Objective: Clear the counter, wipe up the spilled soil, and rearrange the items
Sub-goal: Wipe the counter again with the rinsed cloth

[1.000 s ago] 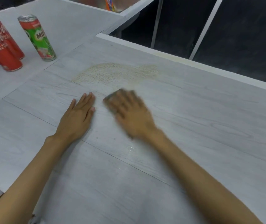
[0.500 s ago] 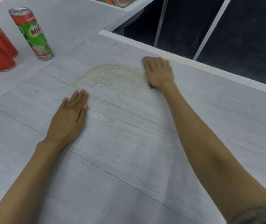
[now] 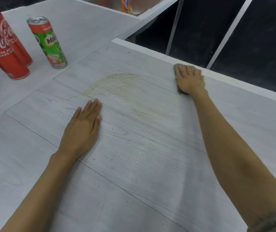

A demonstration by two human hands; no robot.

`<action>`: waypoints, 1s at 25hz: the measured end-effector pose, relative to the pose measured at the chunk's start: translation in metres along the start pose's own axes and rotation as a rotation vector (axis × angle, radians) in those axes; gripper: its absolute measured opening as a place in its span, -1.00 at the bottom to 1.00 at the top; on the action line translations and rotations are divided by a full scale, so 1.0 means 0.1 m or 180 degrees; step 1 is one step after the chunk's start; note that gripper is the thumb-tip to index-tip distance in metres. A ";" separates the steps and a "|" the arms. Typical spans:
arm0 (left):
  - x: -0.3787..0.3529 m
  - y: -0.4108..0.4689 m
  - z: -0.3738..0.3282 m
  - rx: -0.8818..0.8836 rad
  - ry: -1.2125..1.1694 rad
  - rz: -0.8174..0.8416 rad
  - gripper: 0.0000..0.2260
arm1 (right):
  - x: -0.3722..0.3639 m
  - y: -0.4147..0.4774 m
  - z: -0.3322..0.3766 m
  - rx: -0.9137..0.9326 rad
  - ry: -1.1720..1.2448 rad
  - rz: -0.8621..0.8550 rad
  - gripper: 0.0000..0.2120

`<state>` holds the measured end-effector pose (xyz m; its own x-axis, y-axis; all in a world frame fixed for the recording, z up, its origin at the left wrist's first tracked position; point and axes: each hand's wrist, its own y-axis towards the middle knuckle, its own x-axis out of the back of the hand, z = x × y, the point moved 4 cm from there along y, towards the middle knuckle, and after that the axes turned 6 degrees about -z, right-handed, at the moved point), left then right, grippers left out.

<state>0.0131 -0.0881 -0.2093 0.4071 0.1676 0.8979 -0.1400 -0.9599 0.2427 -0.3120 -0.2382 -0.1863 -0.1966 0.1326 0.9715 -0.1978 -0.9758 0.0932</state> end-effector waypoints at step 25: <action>0.39 0.00 0.96 0.0041 0.0150 -0.0001 -0.48 | -0.29 -0.65 1.19 0.1656 0.0035 0.0441 -0.50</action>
<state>0.1153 -0.1031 -0.2096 0.3642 0.1780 0.9141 -0.1283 -0.9626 0.2386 -0.1793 -0.1995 -0.1941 -0.1978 -0.0044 0.9802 0.3321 -0.9411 0.0628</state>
